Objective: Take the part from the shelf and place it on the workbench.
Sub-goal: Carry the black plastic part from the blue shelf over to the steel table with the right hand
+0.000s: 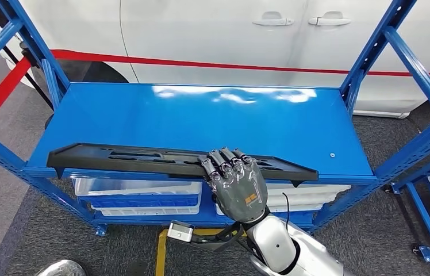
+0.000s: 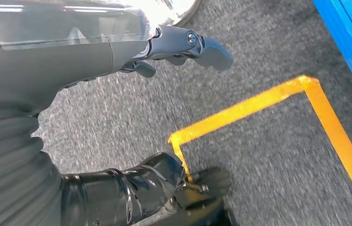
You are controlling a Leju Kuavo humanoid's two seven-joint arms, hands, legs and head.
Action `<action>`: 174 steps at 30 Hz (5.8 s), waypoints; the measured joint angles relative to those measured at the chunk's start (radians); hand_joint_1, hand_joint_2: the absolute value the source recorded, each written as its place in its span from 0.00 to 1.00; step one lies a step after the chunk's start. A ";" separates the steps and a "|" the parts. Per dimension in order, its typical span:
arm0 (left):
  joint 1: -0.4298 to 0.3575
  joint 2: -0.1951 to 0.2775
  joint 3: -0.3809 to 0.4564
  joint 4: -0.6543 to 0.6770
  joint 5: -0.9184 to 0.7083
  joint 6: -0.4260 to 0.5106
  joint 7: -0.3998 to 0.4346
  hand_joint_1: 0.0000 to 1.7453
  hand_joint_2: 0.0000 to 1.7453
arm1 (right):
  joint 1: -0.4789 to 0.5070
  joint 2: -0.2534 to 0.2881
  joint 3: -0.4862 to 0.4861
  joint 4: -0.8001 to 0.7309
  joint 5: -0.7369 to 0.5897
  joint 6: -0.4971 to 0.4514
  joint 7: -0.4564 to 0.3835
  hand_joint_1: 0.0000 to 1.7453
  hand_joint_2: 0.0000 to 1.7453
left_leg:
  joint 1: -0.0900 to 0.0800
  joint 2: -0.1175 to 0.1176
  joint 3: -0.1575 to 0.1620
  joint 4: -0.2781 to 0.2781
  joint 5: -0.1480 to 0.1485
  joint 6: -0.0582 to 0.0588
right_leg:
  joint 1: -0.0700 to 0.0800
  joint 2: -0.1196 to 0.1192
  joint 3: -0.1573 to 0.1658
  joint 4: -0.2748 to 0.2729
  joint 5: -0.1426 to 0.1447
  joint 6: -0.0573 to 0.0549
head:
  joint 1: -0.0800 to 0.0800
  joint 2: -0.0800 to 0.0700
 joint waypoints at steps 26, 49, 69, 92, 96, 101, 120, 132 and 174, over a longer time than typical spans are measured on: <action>-0.002 -0.002 0.000 0.000 0.000 0.005 0.004 0.00 1.00 | 0.037 0.014 -0.020 -0.004 0.000 0.000 -0.040 1.00 1.00 | 0.003 0.004 0.025 -0.002 -0.037 0.022 | -0.017 -0.001 -0.141 0.227 -0.022 0.027 | -0.002 0.000; -0.010 0.000 0.000 0.000 0.000 0.009 0.008 0.00 1.00 | 0.094 0.100 -0.141 0.006 -0.043 0.005 -0.186 1.00 1.00 | 0.001 0.000 0.120 -0.011 -0.112 0.008 | -0.010 -0.007 -0.156 0.035 0.107 0.014 | -0.002 0.000; -0.004 0.005 0.000 0.000 0.000 0.010 0.007 0.00 1.00 | 0.104 0.120 -0.156 0.013 -0.099 0.020 -0.226 1.00 1.00 | 0.006 0.001 -0.080 0.244 -0.183 -0.040 | -0.009 -0.008 -0.058 -0.022 0.067 -0.041 | -0.003 0.000; -0.006 0.009 0.000 0.000 0.004 0.011 -0.007 0.00 1.00 | 0.110 0.119 -0.156 0.011 -0.134 0.012 -0.236 1.00 1.00 | 0.002 0.005 -0.005 -0.002 0.002 -0.013 | -0.002 -0.002 0.026 -0.001 -0.028 -0.007 | -0.002 0.000; -0.005 0.009 0.000 0.001 0.006 0.010 -0.011 0.00 1.00 | 0.112 0.120 -0.156 0.010 -0.145 0.005 -0.237 1.00 1.00 | 0.004 0.004 -0.029 0.046 -0.040 -0.033 | -0.010 -0.003 0.008 -0.016 0.003 -0.041 | -0.002 0.000; 0.000 0.009 0.000 0.001 0.006 0.010 -0.011 0.00 1.00 | 0.128 0.122 -0.157 0.010 -0.154 -0.001 -0.237 1.00 1.00 | 0.007 0.002 -0.084 0.262 -0.153 -0.044 | -0.008 0.000 -0.028 -0.007 0.026 -0.048 | -0.003 0.000; 0.001 0.010 0.000 0.001 0.006 0.009 -0.010 0.00 1.00 | 0.152 0.119 -0.182 0.004 -0.157 -0.013 -0.238 1.00 1.00 | 0.010 0.017 0.071 -0.007 -0.064 -0.005 | -0.021 -0.015 -0.076 0.062 0.033 0.010 | 0.004 0.000; 0.003 0.011 0.000 0.001 0.006 0.009 -0.012 0.00 1.00 | 0.166 0.119 -0.197 -0.008 -0.158 -0.021 -0.237 1.00 1.00 | 0.011 0.007 -0.049 0.259 -0.176 -0.039 | -0.014 0.009 -0.079 0.014 0.057 -0.039 | 0.002 0.000; 0.005 0.007 0.000 0.001 0.018 0.013 -0.016 0.00 1.00 | 0.211 0.118 -0.252 -0.037 -0.183 -0.045 -0.252 1.00 1.00 | 0.014 -0.006 0.067 -0.005 -0.070 0.005 | -0.014 0.018 -0.158 0.155 -0.017 0.012 | 0.015 0.000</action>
